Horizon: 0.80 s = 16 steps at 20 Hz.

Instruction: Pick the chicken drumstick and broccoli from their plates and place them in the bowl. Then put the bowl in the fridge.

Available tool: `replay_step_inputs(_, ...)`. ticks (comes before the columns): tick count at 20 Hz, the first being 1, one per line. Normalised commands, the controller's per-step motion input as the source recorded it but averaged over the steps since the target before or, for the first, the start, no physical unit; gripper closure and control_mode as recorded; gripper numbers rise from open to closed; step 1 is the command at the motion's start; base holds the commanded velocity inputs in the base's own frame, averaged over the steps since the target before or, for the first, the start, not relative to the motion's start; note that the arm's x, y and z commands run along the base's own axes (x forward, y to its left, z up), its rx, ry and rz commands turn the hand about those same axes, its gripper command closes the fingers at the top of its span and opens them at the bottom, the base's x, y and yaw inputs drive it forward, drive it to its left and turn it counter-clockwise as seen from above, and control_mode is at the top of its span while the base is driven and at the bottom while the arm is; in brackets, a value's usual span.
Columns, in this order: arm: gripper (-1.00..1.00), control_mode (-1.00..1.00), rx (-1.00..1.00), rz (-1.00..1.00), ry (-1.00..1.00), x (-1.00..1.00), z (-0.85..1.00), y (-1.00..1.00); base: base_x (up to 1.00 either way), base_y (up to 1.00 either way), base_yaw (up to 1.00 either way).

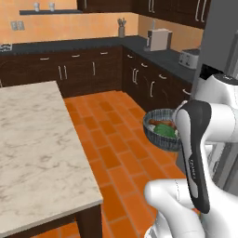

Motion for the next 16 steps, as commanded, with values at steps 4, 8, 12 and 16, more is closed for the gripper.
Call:
replay_step_inputs(4,1.00,1.00,0.00,0.00,0.00,0.00,0.00,0.00,0.70,-0.29,0.08)
replay_step_inputs(8,1.00,1.00,0.00,0.00,0.00,0.00,0.00,0.00,0.72,-0.12,0.08)
replay_step_inputs(12,1.00,1.00,0.00,0.00,0.00,0.00,0.00,0.00,0.71,-0.23,0.09)
replay_step_inputs(16,1.00,1.00,0.00,0.00,0.00,0.00,0.00,0.00,0.82,-0.10,0.09)
